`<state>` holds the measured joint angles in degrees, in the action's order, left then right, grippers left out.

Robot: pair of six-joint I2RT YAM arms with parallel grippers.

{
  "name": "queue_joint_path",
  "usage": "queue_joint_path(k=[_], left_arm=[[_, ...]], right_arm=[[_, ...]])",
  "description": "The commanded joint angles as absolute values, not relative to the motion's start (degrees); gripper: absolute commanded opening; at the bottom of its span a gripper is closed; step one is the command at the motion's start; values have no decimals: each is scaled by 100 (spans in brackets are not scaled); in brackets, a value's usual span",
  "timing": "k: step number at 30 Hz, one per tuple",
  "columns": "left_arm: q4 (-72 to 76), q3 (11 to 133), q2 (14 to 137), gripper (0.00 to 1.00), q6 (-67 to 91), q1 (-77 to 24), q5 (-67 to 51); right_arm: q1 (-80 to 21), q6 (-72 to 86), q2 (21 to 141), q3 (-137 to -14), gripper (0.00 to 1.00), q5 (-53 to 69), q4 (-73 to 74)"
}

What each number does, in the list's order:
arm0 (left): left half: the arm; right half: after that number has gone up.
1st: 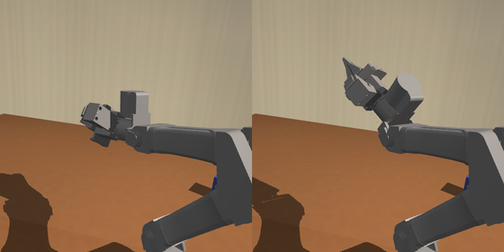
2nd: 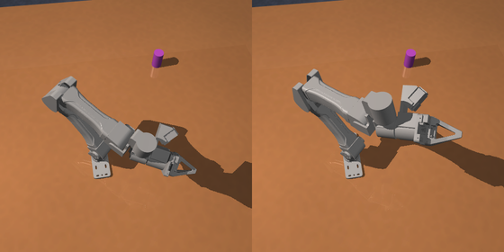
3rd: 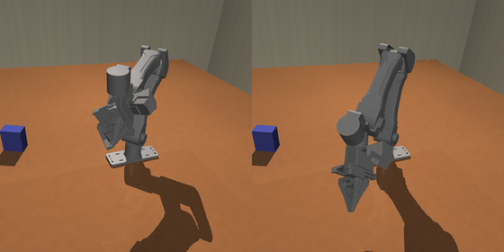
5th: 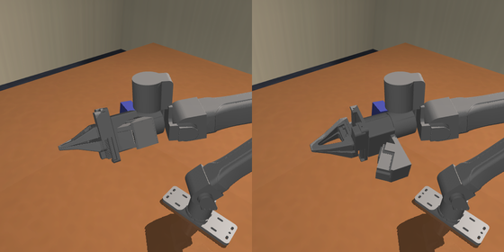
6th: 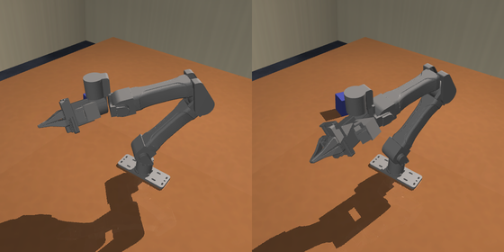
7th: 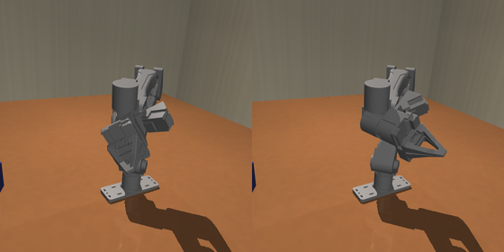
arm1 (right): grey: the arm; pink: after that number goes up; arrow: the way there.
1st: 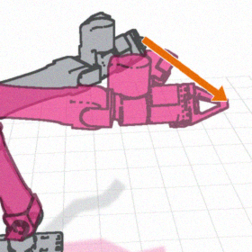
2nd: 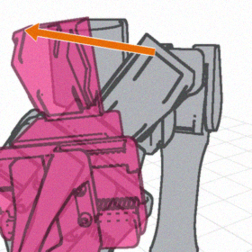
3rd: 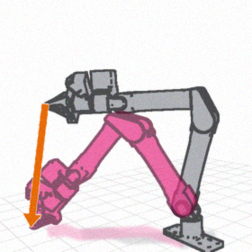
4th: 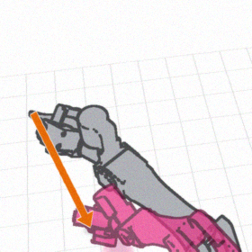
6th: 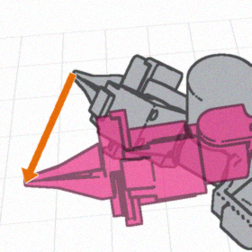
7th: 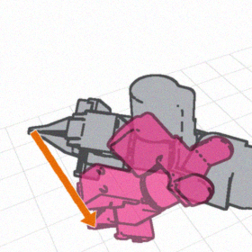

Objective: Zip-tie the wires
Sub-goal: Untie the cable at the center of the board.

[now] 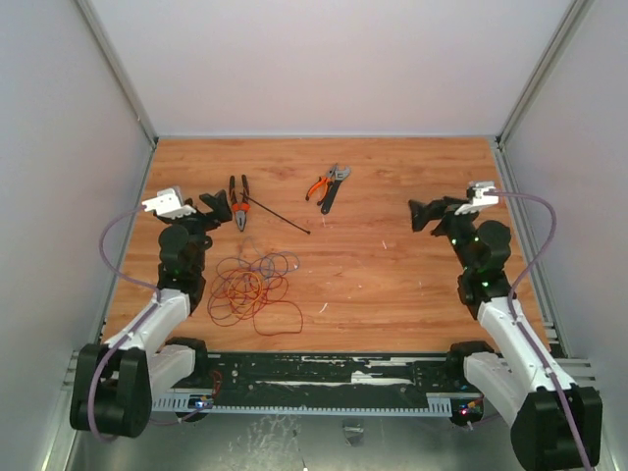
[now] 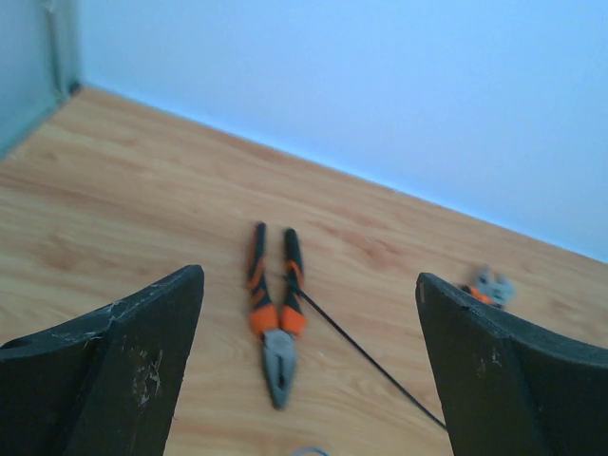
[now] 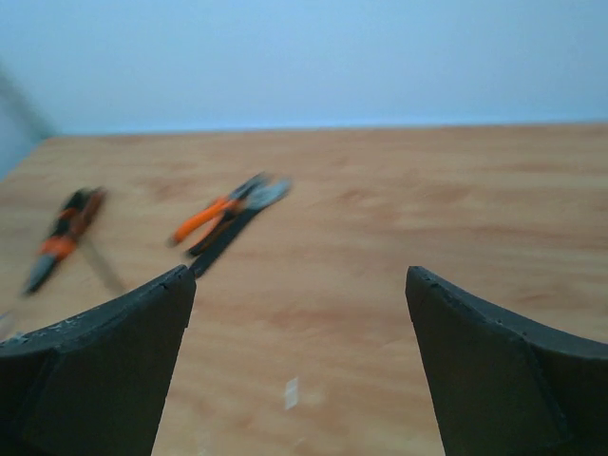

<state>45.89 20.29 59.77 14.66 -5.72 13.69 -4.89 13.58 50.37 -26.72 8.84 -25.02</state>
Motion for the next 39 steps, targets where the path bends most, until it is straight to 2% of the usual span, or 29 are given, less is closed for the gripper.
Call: queue_joint_path(k=[1, 7, 13, 17, 24, 28, 32, 39], left_arm=[[3340, 2199, 5335, 98, 2709, -536, 717], [1083, 2859, 4561, 98, 2990, -534, 406], [483, 2772, 3840, 98, 3310, -536, 397], [338, 2792, 3634, 98, 3367, -536, 377], [291, 2761, 3504, 98, 3353, -536, 368], [298, 2768, 3481, 99, 3360, -536, 349], [299, 2768, 3472, 98, 3360, -536, 335], [299, 2795, 3481, 98, 3360, -537, 329]], right_arm=[[-1109, 2628, 4885, -2548, 93, 1938, -1045], [-3007, 3784, 5341, -2361, 92, 1483, -1156], [-4400, 4358, 6649, -2786, 88, 893, -1549], [-5023, 4442, 7734, -3353, 83, 921, -1662], [-5644, 4509, 9073, -4200, 79, 831, -1965], [-5726, 4574, 9768, -4610, 73, 814, -2023], [-5785, 4690, 10175, -4799, 70, 780, -2096], [-5842, 4564, 10532, -5096, 55, 774, -2089]])
